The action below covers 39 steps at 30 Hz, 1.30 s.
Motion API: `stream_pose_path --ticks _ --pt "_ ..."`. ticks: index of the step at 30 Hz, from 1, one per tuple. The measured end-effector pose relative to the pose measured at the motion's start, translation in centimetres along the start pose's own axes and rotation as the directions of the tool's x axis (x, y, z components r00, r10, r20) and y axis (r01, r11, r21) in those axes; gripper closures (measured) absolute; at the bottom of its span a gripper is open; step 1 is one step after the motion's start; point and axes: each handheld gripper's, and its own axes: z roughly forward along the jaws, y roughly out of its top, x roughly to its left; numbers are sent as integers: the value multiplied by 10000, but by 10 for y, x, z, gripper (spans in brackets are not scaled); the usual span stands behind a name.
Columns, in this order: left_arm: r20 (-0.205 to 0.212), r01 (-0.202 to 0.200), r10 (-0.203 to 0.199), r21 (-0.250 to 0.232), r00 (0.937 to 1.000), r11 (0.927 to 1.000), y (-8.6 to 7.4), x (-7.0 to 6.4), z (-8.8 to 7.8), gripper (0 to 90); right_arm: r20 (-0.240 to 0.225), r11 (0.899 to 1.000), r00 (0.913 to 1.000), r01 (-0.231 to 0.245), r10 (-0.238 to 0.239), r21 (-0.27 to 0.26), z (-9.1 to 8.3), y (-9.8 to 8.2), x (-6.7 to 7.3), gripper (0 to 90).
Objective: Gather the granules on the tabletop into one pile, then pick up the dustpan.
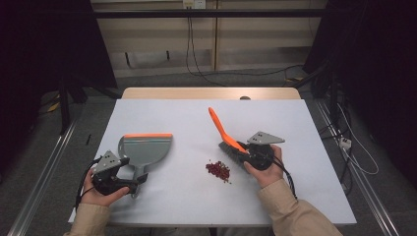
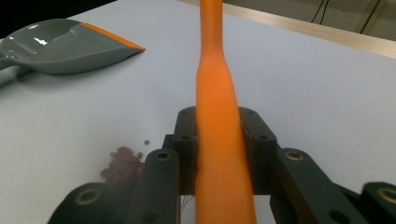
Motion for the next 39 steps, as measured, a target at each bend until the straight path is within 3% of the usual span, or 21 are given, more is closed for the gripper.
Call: stream_pose_path --ticks 8,12,19,27,33,36,39 --pt "-569 288 -240 845 9981 9960 -10 2 7 123 57 9999 9999 -123 124 -57 -6 -2 -3 714" --pt "-683 595 -525 1044 9963 9928 -12 5 7 119 121 9996 9997 -227 229 -159 -9 -3 -4 714" --pt "-894 925 -824 1147 9926 9891 -15 9 3 129 254 9993 9992 -307 312 -228 -13 -4 -8 714" --pt "-798 1059 -986 934 9919 9900 -8 6 6 142 361 9988 9985 -390 401 -299 -16 -3 -11 714" --pt "-1391 1107 -918 1350 9860 9846 -8 5 14 156 316 9986 9987 -397 408 -350 -16 -3 -9 714" --pt "-1556 1461 -1235 1432 9801 9789 -11 9 14 167 301 9987 9988 -365 376 -346 -16 -3 -9 714" --pt "-1649 1470 -1228 1437 9786 9786 -11 13 12 248 293 9987 9988 -370 381 -360 -16 -3 -9 714"
